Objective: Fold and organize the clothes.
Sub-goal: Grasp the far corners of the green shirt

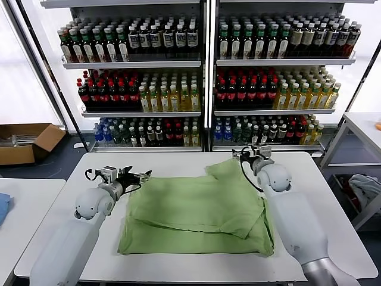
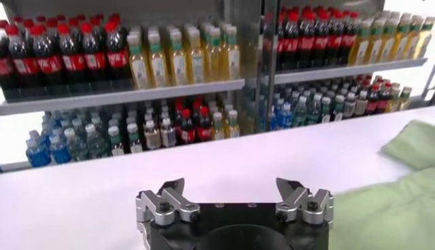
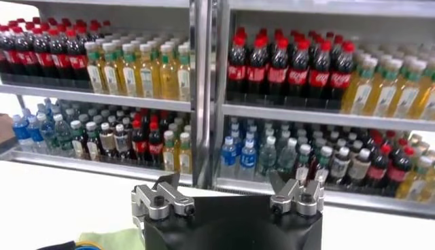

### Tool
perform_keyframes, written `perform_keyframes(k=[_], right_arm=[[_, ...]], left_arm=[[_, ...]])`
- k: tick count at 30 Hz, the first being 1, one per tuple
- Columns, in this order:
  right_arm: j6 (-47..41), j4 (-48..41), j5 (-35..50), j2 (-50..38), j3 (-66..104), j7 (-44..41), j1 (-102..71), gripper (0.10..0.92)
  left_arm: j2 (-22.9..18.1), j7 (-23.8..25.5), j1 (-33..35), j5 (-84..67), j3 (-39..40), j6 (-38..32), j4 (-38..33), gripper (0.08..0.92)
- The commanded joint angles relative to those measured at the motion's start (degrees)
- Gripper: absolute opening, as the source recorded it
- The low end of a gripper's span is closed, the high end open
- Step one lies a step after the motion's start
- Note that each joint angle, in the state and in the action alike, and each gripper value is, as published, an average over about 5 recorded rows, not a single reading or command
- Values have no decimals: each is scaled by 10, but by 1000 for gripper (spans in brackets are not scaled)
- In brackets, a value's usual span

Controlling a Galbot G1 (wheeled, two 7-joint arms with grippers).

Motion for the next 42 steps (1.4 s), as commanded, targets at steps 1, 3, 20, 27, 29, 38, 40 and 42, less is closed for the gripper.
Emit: perform_keyframes(k=[1,3,20,27,29,38,40,42], right_arm=[[1,-96,-11,51,-13,3,42,823],[1,-100,-14,56,-11,4,43,823],[9,-123,-20,72,7,4,40,823],[7,-119,-23,65,15,10,32,823],[5,-114,-23,59,16,11,29,823],[2,-110,-26,61,18,18,16,823],[2,-112,-28,63,18,19,16,823],[2,-112,-29,63,18,19,14,823]], left_arm=[[0,1,-36,0,26,4,57,823],[-1,1,-32,-1,23,4,55,823],[-12,3,-20,1,18,2,68,823],[-12,6,-19,1,15,-1,76,823],[-12,6,-20,0,14,-2,76,823],[-17,7,-22,1,18,-1,85,823],[-17,8,-23,1,18,-1,88,823],[-17,8,-21,0,17,-2,89,809]])
